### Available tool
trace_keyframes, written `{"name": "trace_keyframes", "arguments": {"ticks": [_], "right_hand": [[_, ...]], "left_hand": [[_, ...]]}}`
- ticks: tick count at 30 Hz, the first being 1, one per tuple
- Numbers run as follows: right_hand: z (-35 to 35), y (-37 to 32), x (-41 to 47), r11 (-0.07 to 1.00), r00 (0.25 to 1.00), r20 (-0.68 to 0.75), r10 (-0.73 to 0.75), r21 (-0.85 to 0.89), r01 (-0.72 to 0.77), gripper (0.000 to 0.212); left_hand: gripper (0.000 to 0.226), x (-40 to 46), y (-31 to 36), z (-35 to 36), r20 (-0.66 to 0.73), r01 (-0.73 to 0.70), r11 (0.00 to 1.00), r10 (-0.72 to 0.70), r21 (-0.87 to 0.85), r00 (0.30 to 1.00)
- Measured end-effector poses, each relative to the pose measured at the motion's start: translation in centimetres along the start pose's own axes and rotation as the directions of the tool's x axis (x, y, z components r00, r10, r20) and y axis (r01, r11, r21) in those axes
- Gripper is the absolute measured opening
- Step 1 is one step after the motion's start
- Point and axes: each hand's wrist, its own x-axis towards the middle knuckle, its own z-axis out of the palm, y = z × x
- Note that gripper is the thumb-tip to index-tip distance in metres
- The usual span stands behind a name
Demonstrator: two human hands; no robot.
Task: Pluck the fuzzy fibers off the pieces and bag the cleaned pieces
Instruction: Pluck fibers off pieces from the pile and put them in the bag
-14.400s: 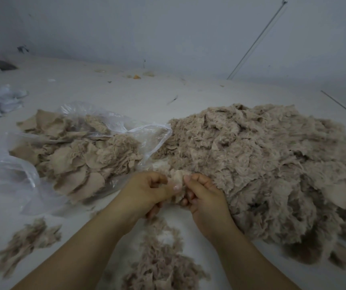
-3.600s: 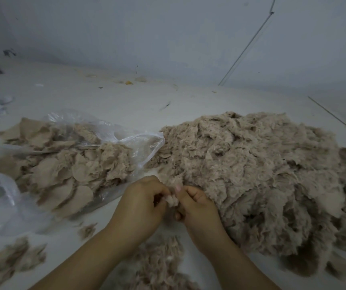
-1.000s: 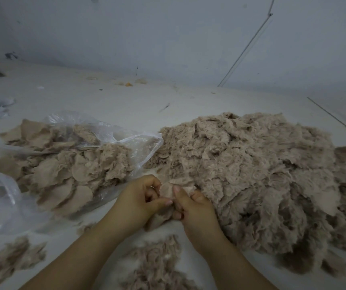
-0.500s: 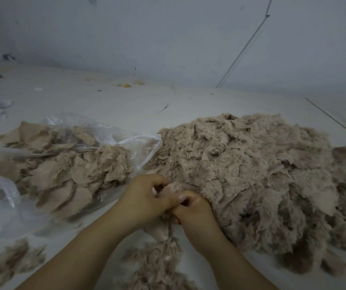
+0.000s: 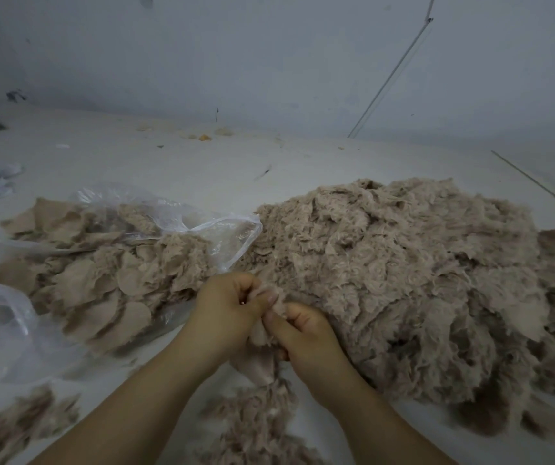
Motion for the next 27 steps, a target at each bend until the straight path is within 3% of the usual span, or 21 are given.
{"name": "trace_keyframes", "arguments": {"ticks": [4, 8, 12, 16, 19, 21, 24, 26, 27], "right_hand": [[-0.1, 0.0, 0.0, 0.994, 0.999, 0.033, -0.029, -0.103, 0.033, 0.035], [-0.2, 0.1, 0.3, 0.998, 1.0, 0.009, -0.009, -0.055, 0.009, 0.043], [-0.2, 0.5, 0.4, 0.999, 1.0, 0.015, 0.003, -0.034, -0.002, 0.042], [-0.6, 0.6, 0.8, 0.985, 0.994, -0.038, 0.098, 0.146, -0.091, 0.047], [-0.8, 0.8, 0.8, 0.969, 0.991, -0.055, 0.126, 0.22, -0.111, 0.047], [-0.8, 0.9, 0.8, 0.973, 0.991, -0.053, 0.124, 0.203, -0.111, 0.046], [-0.7, 0.9, 0.8, 0.977, 0.992, -0.049, 0.12, 0.182, -0.109, 0.045], [-0.7, 1.0, 0.9, 0.98, 0.991, -0.052, 0.12, 0.167, -0.109, 0.044], [-0.6, 1.0, 0.9, 0.981, 0.992, -0.055, 0.116, 0.164, -0.105, 0.043]], "left_hand": [[0.033, 0.7, 0.4, 0.2, -0.079, -0.008, 0.998, 0.003, -0.064, 0.997], [0.027, 0.4, 0.4, 0.2, -0.069, 0.005, 0.975, -0.021, -0.224, 0.997], [0.014, 0.0, -0.3, 0.1, -0.025, 0.023, 0.996, -0.025, -0.082, 0.999], [0.024, 1.2, -0.9, -1.8, -0.268, 0.005, 0.998, -0.023, -0.067, 0.963], [0.023, 2.5, -1.1, -4.6, -0.436, -0.009, 0.985, 0.084, 0.171, 0.896], [0.017, 3.0, -1.2, -6.5, -0.477, 0.068, 0.898, 0.165, 0.435, 0.863], [0.023, 3.4, -1.6, -8.0, -0.402, 0.209, 0.615, 0.193, 0.761, 0.895], [0.037, 3.4, -2.0, -8.3, -0.338, 0.239, 0.444, 0.159, 0.864, 0.928], [0.041, 3.3, -2.2, -8.2, -0.314, 0.214, 0.432, 0.177, 0.876, 0.933]]}}
